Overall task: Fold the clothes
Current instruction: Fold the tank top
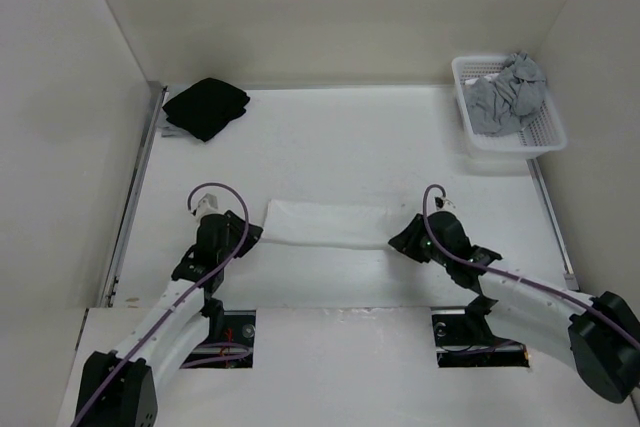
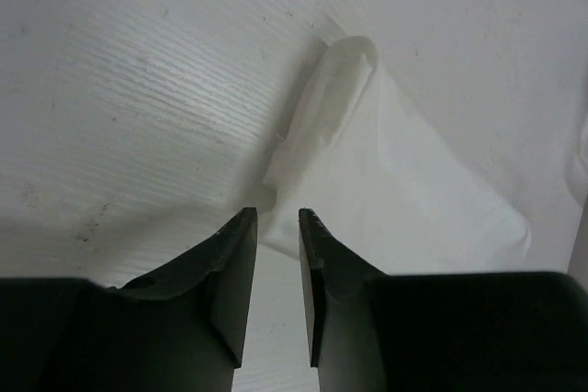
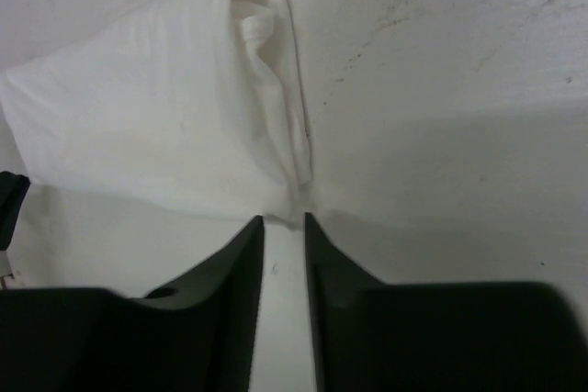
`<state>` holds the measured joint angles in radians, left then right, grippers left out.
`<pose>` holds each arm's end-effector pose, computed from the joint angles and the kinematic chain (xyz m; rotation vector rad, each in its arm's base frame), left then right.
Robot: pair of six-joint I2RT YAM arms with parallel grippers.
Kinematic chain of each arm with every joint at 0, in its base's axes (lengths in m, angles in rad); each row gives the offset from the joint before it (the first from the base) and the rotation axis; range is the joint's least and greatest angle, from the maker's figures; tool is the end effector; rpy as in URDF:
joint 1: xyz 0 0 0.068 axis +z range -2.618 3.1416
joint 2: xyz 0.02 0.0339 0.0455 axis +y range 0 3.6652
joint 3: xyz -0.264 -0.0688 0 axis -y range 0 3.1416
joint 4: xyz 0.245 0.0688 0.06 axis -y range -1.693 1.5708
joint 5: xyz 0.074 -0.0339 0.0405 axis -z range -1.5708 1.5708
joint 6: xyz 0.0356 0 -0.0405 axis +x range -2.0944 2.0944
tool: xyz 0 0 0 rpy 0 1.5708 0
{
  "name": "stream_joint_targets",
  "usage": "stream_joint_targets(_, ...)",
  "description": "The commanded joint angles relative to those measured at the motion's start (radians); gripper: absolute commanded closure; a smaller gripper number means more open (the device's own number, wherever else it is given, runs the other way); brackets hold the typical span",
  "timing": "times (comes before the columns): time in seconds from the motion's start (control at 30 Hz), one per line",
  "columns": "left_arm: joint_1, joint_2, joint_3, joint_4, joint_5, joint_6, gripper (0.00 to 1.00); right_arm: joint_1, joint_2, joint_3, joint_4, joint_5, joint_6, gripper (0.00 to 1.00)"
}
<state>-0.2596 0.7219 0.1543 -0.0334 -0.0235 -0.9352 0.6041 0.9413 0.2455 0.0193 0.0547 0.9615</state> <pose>0.1462 -0.0380 0.1449 -0.7579 2.1156 -0.6441 0.1464 0.0987 0.1473 0.4508 2.3214 0.7539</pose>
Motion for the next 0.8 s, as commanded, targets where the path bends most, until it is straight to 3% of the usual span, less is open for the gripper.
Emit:
stream_joint_targets(0.0, 0.021, -0.056, 0.017, -0.012, -0.018, 0.003, 0.75, 0.019, -0.028, 0.017, -0.013, 0.059, 0.003, 0.61)
stream_joint_targets(0.1, 0.004, -0.104, 0.063, -0.049, -0.052, 0.015, 0.78, 0.019, -0.052, 0.043, -0.019, 0.074, -0.018, 0.58)
stream_joint_targets(0.2, -0.074, -0.067, 0.12, -0.024, -0.088, 0.015, 0.82, 0.023, -0.044, 0.093, -0.001, 0.086, -0.052, 0.71)
stream_joint_targets(0.3, -0.201, 0.069, 0.169, 0.106, -0.147, 0.01, 0.83, 0.033, 0.029, 0.147, 0.092, 0.07, -0.113, 0.89)
stream_joint_targets(0.37, -0.25, 0.186, 0.2, 0.212, -0.159, 0.007, 0.84, 0.029, 0.092, 0.178, 0.146, 0.047, -0.138, 0.91)
stream_joint_targets(0.57, -0.218, 0.457, 0.228, 0.47, -0.162, 0.006, 0.85, -0.074, 0.296, 0.25, 0.26, -0.03, -0.144, 0.93)
stream_joint_targets(0.77, -0.134, 0.55, 0.194, 0.544, -0.144, 0.009, 0.85, -0.132, 0.441, 0.278, 0.307, -0.084, -0.136, 0.93)
